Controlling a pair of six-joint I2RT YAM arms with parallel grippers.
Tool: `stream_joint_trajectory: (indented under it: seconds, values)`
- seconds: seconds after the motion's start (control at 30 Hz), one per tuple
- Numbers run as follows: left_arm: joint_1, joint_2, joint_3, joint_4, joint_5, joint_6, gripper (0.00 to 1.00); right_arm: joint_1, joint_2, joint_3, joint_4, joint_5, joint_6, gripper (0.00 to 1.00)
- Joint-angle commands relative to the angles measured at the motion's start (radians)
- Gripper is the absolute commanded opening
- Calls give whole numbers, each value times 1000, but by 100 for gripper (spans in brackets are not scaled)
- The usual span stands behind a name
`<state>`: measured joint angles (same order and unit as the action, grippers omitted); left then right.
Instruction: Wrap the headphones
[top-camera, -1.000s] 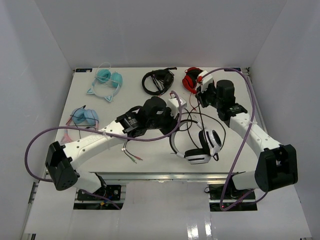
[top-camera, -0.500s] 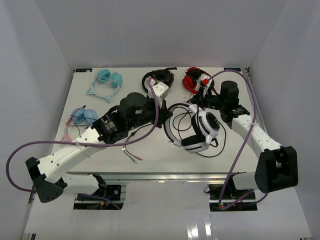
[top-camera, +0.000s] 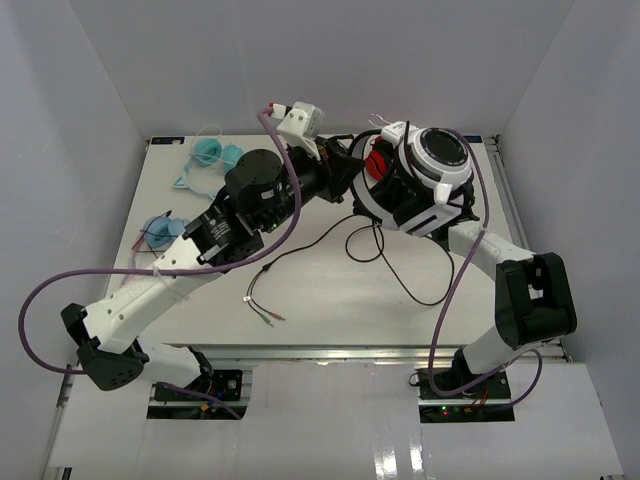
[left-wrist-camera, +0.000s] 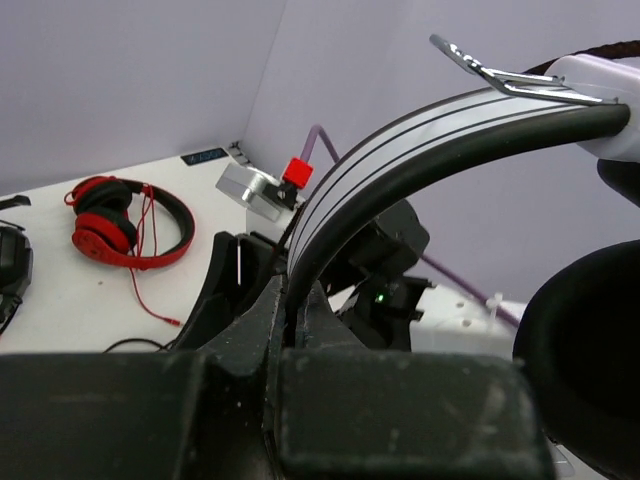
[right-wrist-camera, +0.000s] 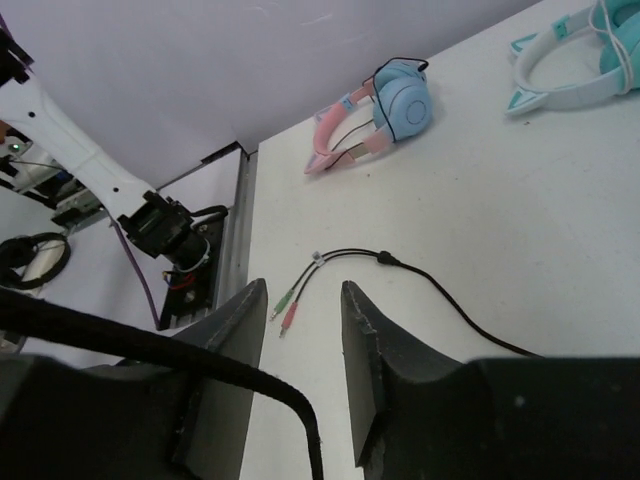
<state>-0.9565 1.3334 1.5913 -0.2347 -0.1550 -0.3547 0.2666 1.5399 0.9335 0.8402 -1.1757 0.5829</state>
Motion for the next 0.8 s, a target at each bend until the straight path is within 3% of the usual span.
stream_joint_trajectory:
  seconds: [0.0, 0.1, 0.3, 0.47, 0.57, 0.63, 0.77]
  values:
    - [-4, -4, 73, 176, -74, -69, 0, 24, 5, -16, 358, -22, 272, 45]
    - [-2, 16, 105, 198, -128, -67, 0, 77, -13, -44, 319, -13, 204, 47]
    - [-2, 50, 235, 216, -376, 54, 0, 152, -107, -148, -16, 13, -96, 50]
    - [11, 36, 224, 383, -612, 205, 0, 245, -213, -225, -198, 45, -313, 49]
    - [46, 10, 170, 484, -703, 349, 0, 282, -290, -228, -306, 84, -428, 37]
    - [86, -7, 145, 497, -718, 390, 0, 283, -319, -232, -362, 110, -458, 8]
    - [229, -16, 108, 439, -728, 366, 0, 318, -370, -186, -595, 226, -632, 8]
